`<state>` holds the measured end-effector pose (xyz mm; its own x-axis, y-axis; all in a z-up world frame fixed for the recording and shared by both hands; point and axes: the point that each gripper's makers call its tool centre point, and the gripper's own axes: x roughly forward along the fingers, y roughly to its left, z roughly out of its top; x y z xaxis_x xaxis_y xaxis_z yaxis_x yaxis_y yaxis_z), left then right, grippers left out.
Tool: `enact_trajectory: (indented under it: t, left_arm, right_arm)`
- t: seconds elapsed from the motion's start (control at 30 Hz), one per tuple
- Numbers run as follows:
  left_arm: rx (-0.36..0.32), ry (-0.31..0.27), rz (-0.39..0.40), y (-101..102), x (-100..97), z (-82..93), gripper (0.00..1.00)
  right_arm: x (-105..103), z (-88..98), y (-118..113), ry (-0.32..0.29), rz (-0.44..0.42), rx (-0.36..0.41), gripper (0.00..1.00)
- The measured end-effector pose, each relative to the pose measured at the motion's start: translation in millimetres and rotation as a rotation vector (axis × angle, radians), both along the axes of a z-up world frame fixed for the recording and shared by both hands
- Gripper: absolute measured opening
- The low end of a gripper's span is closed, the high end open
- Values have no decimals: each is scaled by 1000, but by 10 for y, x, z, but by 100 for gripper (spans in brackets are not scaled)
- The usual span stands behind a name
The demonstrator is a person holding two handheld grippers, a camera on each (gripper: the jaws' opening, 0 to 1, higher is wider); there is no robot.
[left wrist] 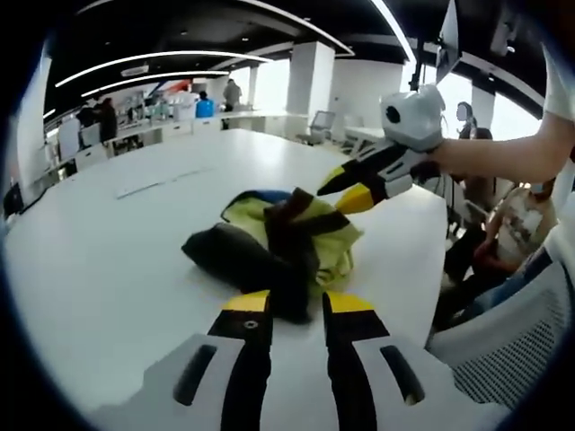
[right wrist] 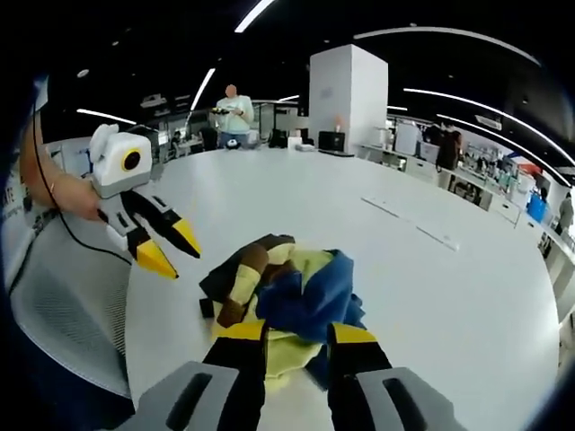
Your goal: Fold the garment on the visible template until the final outline fits inside the template.
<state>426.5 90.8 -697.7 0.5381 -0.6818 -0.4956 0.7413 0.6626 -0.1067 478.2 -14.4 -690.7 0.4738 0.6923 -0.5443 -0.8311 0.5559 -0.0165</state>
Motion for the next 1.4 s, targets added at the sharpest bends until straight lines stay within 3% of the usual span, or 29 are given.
enact_trajectory:
  t: [0.2,0.5,0.6,0.77,0.97,1.17,1.4]
  left_arm:
    - [19,8,-24,-101,48,-85,14]
    - [38,25,-28,-168,142,-189,9]
    - [43,44,-39,-192,134,-232,1]
    - [88,13,-44,-203,139,-266,0]
    - [57,13,-26,-177,130,-199,0]
    - [-4,14,-8,-119,116,-18,0]
    - [-24,-20,18,-60,130,194,0]
  right_arm:
    - [0,-20,38,7,27,0,9]
    - [26,-74,35,9,28,-24,5]
    - [24,-80,24,10,20,-28,0]
    - [23,-79,10,14,7,-27,0]
    - [14,-29,6,6,4,-17,0]
    - [8,39,-1,3,0,5,0]
    - [38,166,-56,-23,-26,5,0]
